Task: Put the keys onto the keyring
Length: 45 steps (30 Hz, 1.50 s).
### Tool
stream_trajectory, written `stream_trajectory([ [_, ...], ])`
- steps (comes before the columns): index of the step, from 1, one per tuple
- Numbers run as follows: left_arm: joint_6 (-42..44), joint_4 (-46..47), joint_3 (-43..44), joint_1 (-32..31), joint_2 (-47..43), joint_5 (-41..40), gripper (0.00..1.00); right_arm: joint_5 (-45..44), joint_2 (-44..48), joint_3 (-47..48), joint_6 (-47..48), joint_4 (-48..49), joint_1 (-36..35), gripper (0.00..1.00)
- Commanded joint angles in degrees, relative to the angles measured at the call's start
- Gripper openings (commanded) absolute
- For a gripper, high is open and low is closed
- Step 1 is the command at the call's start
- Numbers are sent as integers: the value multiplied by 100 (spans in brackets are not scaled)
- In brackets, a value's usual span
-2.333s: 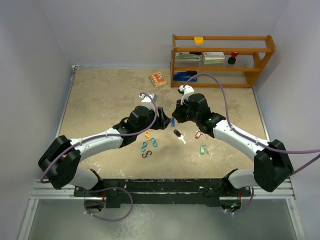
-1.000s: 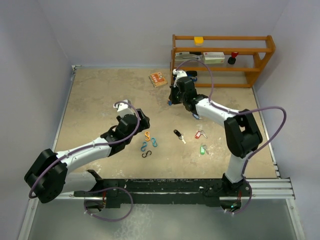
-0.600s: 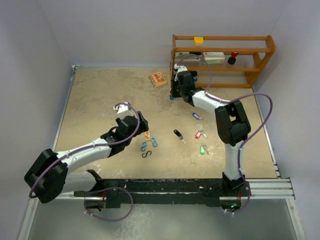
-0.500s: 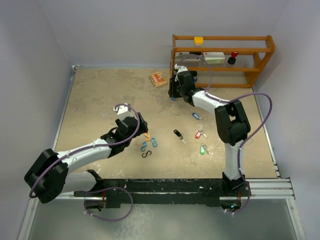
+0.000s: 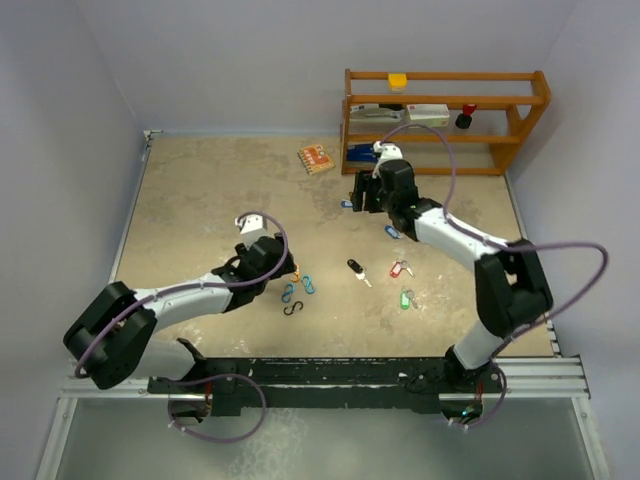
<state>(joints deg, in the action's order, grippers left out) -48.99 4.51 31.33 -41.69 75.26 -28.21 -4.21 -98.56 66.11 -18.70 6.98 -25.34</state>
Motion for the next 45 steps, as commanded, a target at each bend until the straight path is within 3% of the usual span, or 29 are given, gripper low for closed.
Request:
stream_trajectory([
  [1, 37, -93, 363, -117, 375, -119, 69, -239, 1229, -836, -152, 80, -37, 67],
  [13, -17, -561, 1017, -607, 1249, -629, 67, -458, 2834, -1855, -29, -524, -138, 68],
  [33, -333, -1705, 1928, -1239, 2161, -1701, 63, -504, 3303, -2218, -7, -705, -144, 68],
  [45, -452, -1663, 1878, -1304, 2346, -1637, 59, -476, 3369, -2387, -18, -769, -142, 68],
])
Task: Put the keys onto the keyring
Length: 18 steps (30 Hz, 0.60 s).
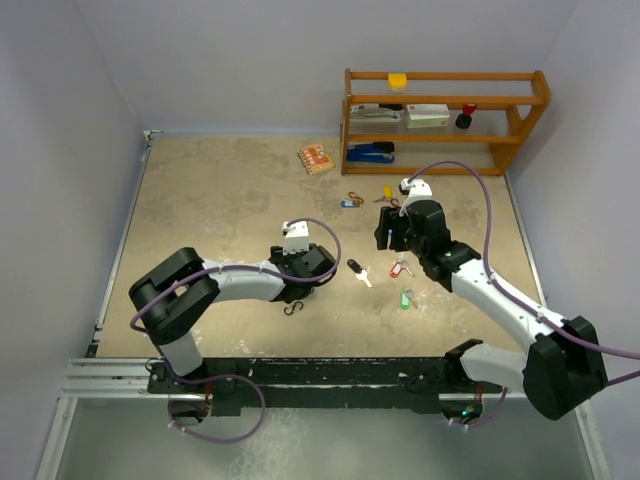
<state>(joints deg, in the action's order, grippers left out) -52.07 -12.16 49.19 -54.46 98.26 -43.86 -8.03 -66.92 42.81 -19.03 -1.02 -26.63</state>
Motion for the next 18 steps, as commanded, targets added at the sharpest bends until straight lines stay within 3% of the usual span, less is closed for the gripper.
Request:
stream_trajectory([
  [1, -150, 34, 70, -28, 45, -63, 59, -93, 209, -76, 11, 31, -17, 68],
  [13, -292, 172, -217, -26, -63, 180, 44, -52, 453, -309, -39, -83, -17, 68],
  [18, -354, 365, -420, -30, -101, 310, 17, 17, 538, -385, -57, -147, -15, 68],
])
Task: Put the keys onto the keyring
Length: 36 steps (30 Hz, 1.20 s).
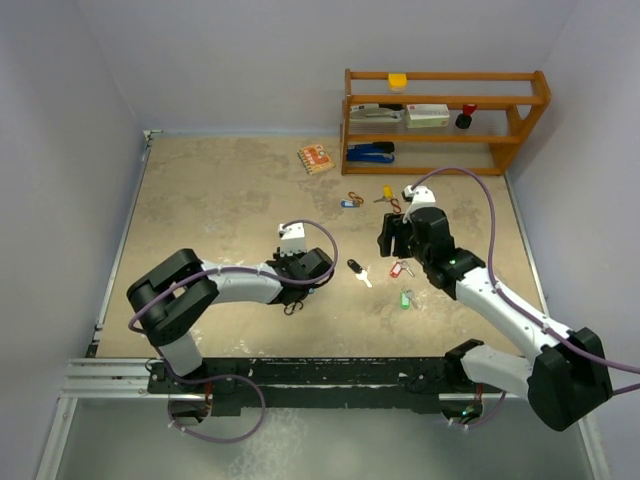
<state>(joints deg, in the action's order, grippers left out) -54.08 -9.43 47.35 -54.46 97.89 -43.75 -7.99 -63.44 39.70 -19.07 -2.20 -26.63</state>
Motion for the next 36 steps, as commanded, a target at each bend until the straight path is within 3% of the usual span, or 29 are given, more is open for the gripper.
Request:
stream_trajectory([
  [1, -150, 105, -253, -26, -74, 305, 10, 30, 206, -95, -53, -41, -17, 68],
  [3, -127, 87, -259, -30, -102, 277, 0, 72, 232, -131, -53, -97, -24, 68],
  [15, 534, -314, 212, 49, -765, -466, 0, -146, -325, -488, -167, -225, -587, 68],
  [24, 783, -242, 175, 534, -1536, -253, 0, -557, -811, -552, -113, -133, -773, 68],
  [36, 733, -83, -132, 636, -1663, -92, 0, -1309, -1411, -271, -167, -211, -1191, 68],
])
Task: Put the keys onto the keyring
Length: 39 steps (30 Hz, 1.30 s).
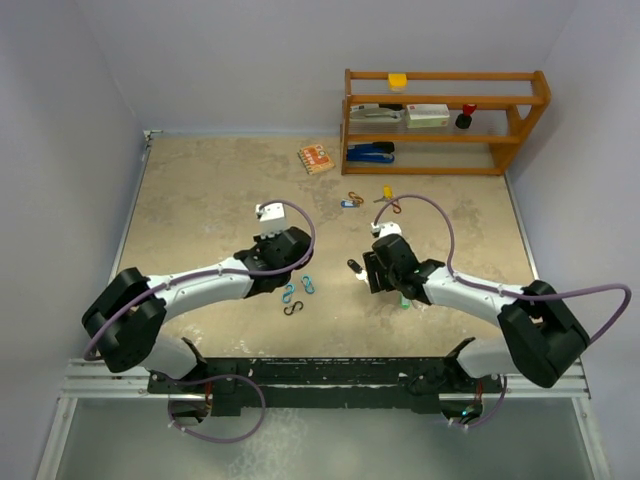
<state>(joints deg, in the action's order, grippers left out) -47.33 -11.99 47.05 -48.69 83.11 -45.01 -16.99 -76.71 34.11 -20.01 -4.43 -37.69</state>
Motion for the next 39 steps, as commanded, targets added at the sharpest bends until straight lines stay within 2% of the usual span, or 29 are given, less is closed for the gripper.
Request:
stream_trajectory([
  [1, 50, 183, -130, 61, -193, 46, 0, -433, -127, 309, -72, 12, -106, 68],
  [11, 76, 337, -383, 208, -322, 198, 0, -794, -757, 663, -121, -81, -405, 68],
  [27, 123, 417, -842, 552, -780, 371, 0, -607, -1937, 1725, -283, 90, -798, 68],
  [39, 119, 390, -937, 608, -903, 393, 0, -542, -2214, 2285, -319, 21, -1111, 68],
])
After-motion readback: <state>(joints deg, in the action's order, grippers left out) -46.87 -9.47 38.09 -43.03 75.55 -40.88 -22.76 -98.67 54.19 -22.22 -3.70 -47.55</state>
